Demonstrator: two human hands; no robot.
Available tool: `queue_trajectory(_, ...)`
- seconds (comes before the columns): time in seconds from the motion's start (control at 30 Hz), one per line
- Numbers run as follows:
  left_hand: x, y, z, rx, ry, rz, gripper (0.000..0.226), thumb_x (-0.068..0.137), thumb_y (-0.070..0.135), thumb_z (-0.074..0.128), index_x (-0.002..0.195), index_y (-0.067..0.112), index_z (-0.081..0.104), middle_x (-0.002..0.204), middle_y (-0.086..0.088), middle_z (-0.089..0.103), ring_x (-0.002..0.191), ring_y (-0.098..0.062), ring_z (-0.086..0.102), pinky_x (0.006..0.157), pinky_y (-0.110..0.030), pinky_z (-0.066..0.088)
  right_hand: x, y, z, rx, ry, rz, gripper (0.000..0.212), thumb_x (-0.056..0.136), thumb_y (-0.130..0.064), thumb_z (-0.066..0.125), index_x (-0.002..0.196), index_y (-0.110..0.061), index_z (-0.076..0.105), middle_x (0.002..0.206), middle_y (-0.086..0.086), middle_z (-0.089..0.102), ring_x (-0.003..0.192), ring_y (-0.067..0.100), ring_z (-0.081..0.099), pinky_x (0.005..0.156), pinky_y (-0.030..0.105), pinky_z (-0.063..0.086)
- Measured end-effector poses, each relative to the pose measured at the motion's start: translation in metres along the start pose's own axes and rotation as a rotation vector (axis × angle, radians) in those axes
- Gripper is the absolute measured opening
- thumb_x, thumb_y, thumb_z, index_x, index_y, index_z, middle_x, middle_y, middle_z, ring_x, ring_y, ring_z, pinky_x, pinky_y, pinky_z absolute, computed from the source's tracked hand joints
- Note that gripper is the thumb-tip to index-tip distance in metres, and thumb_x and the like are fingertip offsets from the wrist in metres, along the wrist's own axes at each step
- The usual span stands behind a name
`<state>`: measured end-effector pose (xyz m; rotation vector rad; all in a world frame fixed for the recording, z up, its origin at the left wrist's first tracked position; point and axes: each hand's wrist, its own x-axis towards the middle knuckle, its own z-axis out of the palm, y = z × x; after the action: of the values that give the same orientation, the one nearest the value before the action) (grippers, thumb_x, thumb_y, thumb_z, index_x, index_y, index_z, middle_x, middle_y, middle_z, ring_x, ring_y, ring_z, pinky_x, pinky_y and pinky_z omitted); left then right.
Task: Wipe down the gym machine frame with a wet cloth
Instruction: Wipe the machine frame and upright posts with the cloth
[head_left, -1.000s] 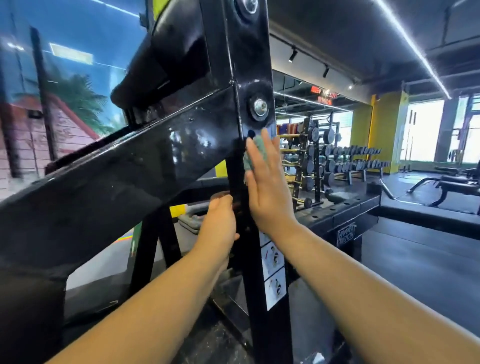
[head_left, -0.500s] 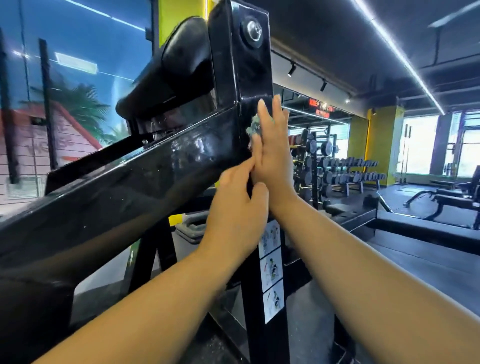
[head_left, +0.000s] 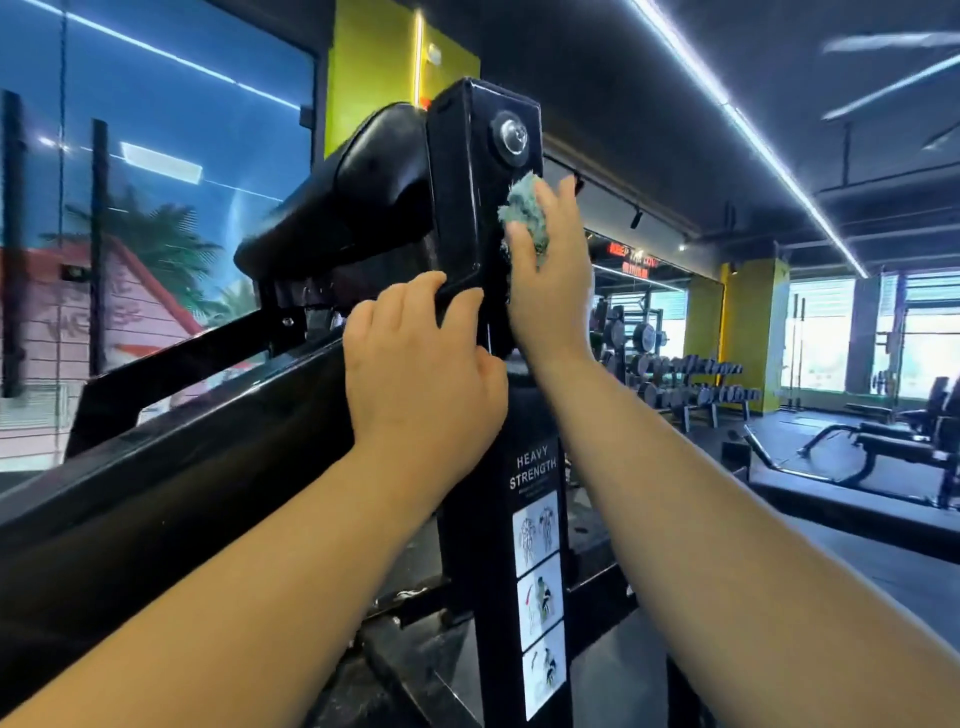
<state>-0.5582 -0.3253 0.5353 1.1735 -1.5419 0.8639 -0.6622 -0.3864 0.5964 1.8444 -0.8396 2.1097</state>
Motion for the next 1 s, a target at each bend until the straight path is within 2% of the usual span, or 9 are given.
queue_trajectory(0.17,0.004,0.000,-0.002,-0.007,0.044,0.011,0.044,0.072,0.030,0.037,0.094,0.014,0.072,0.101,-0.013,0.066,0.087,-0.033,0.062,0.078,-0.036,0.029,0.007,0.002,0.003,-0.071,0.054,-0.030,0.045,0.100,-0.020,0.046,0.144,-0.018,0.039,0.158,0.002,0.019,0.144,0.015,0.019,0.089,-0.005,0.022)
queue_trajectory(0.3,0.006,-0.004,-0.002,-0.009,0.023,0.020,0.040,0.073,0.030,0.037,0.084,0.015,0.072,0.097,-0.010,0.065,0.082,-0.031,0.060,0.072,-0.035,0.038,0.028,-0.018,0.018,-0.060,0.052,-0.107,0.045,0.101,-0.011,0.040,0.146,-0.009,0.033,0.158,0.008,0.017,0.147,0.023,0.009,0.082,-0.014,0.014)
queue_trajectory(0.43,0.007,-0.002,-0.003,-0.045,0.049,0.004,0.041,0.072,0.030,0.035,0.079,0.015,0.072,0.092,-0.010,0.066,0.079,-0.031,0.060,0.070,-0.037,0.041,0.000,0.000,0.004,-0.186,-0.137,-0.344,0.047,0.098,-0.010,0.042,0.144,-0.005,0.035,0.155,0.012,0.024,0.144,0.023,0.013,0.112,0.018,0.022)
queue_trajectory(0.57,0.015,-0.001,-0.003,-0.044,0.093,-0.001,0.039,0.071,0.029,0.034,0.072,0.015,0.071,0.079,-0.007,0.062,0.069,-0.029,0.056,0.063,-0.034,0.036,0.047,-0.021,0.011,-0.266,-0.135,-0.374,0.044,0.099,-0.011,0.040,0.142,-0.005,0.040,0.152,0.013,0.030,0.145,0.033,0.014,0.116,0.038,0.012)
queue_trajectory(0.67,0.018,-0.002,-0.005,-0.028,0.101,0.007,0.040,0.071,0.030,0.032,0.070,0.014,0.070,0.075,-0.006,0.061,0.066,-0.028,0.055,0.062,-0.032,0.033,0.070,-0.041,0.021,-0.232,-0.047,-0.306,0.040,0.100,-0.015,0.040,0.139,-0.007,0.045,0.145,0.009,0.043,0.138,0.025,0.032,0.111,0.028,0.022)
queue_trajectory(0.73,0.019,-0.002,-0.005,-0.017,0.099,0.011,0.041,0.071,0.030,0.032,0.069,0.015,0.069,0.075,-0.006,0.060,0.065,-0.028,0.055,0.062,-0.031,0.030,0.076,-0.047,0.022,-0.178,-0.019,-0.165,0.038,0.100,-0.018,0.042,0.138,-0.012,0.047,0.135,0.004,0.050,0.118,0.013,0.047,0.090,0.011,0.029)
queue_trajectory(0.83,0.015,-0.003,-0.005,-0.034,0.074,0.003,0.041,0.071,0.031,0.032,0.070,0.016,0.070,0.082,-0.006,0.064,0.069,-0.028,0.057,0.064,-0.032,0.033,0.085,-0.048,0.017,-0.061,0.087,0.067,0.034,0.100,-0.023,0.043,0.132,-0.015,0.053,0.126,0.000,0.057,0.109,0.011,0.053,0.074,0.011,0.029)
queue_trajectory(0.9,0.007,-0.001,-0.002,-0.051,0.048,-0.003,0.043,0.071,0.031,0.032,0.077,0.016,0.072,0.097,-0.011,0.067,0.083,-0.032,0.061,0.074,-0.036,0.039,0.084,-0.042,0.012,0.006,0.154,0.157,0.032,0.100,-0.023,0.043,0.127,-0.014,0.057,0.121,-0.001,0.061,0.111,0.013,0.055,0.074,0.013,0.032)
queue_trajectory(1.0,-0.009,0.000,0.003,-0.010,0.015,0.064,0.048,0.070,0.030,0.031,0.092,0.015,0.071,0.126,-0.022,0.058,0.117,-0.038,0.055,0.100,-0.046,0.027,0.045,-0.021,0.009,-0.013,0.142,0.108,0.033,0.100,-0.020,0.044,0.131,-0.014,0.054,0.130,0.000,0.057,0.112,0.007,0.052,0.075,-0.002,0.029)
